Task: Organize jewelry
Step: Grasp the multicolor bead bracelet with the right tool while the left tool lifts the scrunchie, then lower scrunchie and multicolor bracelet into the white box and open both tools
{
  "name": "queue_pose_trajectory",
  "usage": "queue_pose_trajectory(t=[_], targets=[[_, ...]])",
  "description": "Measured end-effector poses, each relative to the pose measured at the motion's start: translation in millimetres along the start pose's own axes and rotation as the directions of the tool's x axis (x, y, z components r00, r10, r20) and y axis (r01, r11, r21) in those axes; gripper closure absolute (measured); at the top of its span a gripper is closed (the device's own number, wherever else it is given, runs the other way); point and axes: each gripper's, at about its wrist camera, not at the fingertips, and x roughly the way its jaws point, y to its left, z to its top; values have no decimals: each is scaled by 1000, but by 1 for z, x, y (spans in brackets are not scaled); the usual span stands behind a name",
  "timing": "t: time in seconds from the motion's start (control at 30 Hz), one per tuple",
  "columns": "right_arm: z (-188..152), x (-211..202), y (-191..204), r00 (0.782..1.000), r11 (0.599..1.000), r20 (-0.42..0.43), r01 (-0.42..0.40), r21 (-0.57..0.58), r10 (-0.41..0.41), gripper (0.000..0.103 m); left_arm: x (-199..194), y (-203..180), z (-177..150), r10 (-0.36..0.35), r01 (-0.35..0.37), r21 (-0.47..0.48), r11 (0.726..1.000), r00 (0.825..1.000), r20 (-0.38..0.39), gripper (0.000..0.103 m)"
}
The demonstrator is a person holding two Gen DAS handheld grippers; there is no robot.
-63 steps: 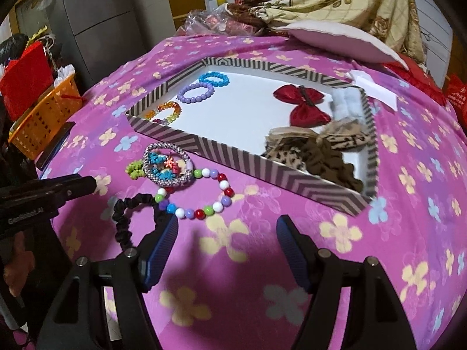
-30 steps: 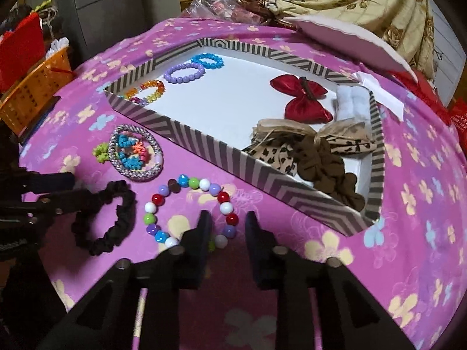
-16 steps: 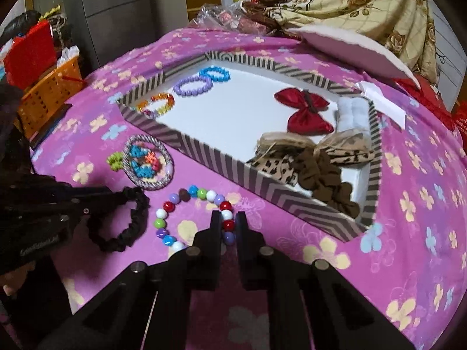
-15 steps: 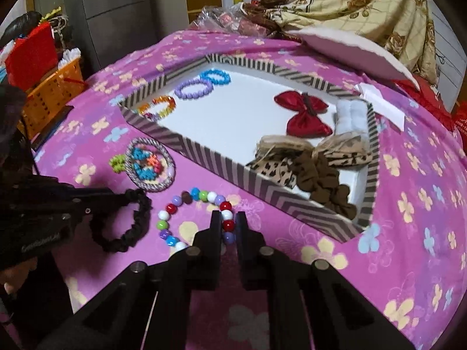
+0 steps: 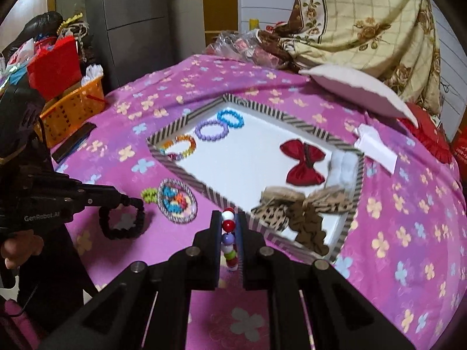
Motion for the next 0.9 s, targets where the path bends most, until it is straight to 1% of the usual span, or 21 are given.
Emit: queue_pose_trajectory(t=[0.2, 0.37, 0.5, 0.67, 0.77, 0.9], targets=[[30, -10, -7, 1000, 1000, 30, 11, -18, -11, 94, -16, -4, 25, 13, -14, 27, 1000, 999, 43, 96], [53, 4, -11, 1000, 999, 18, 21, -30, -21, 94, -14, -13, 45, 54, -59, 54, 997, 996, 76, 96], [67, 21, -16, 1000, 999, -1, 25, -34, -25, 94, -1, -19, 61, 85, -90, 64, 994, 994, 76, 95], [83, 47, -26, 1000, 1000, -22, 0, -9, 0, 94, 11, -31, 79, 83, -89, 79, 993, 994, 78, 95], [89, 64, -33, 999, 1000, -35, -3, 3, 3, 94, 19, -39, 90, 68, -75, 86, 993, 994, 81, 96], [95, 85, -46, 998, 999, -56, -9, 31, 10, 94, 38, -45, 100, 47, -53, 86, 995, 997, 67, 96]])
